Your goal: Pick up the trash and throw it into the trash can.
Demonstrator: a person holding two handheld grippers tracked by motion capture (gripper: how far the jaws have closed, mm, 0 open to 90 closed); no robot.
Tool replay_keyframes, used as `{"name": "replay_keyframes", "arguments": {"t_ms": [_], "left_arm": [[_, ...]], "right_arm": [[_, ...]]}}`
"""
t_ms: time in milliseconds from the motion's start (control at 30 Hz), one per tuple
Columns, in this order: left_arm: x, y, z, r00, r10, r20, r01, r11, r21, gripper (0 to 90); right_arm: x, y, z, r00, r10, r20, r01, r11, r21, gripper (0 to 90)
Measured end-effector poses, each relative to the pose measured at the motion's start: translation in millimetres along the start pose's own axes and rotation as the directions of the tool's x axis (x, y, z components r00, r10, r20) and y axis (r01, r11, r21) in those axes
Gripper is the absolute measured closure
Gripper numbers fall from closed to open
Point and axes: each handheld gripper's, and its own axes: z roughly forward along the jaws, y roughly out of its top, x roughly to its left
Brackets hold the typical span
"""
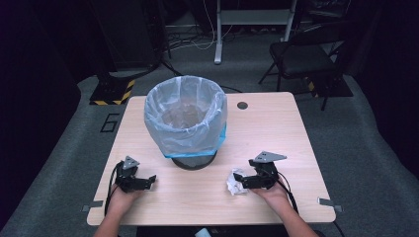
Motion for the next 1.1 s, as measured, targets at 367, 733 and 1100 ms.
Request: {"name": "replay_keyframes", "arguments": {"t_ms": [367,733,1100], "left_arm": [[-0.1,0.0,0.0,1.0,0.001,0.0,-0.001,1.0,0.0,0.0],[-0.4,-0.1,-0.1,1.0,0.001,-0.001,-0.001,1.0,0.001,0.0],[-0.7,-0.2,0.0,1.0,-0.001,0.003,0.001,1.0,0.0,0.0]], "right_arm": [[7.2,-7.5,17.2,0.9994,-0.034,-0.012,0.034,0.997,0.074,13.2],[8.5,-14.2,24.1,0.9975,-0.068,-0.022,0.07,0.988,0.14,21.1],[0.9,-13.9,21.9,0.9959,-0.027,-0.086,0.039,0.989,0.141,48.6]]}}
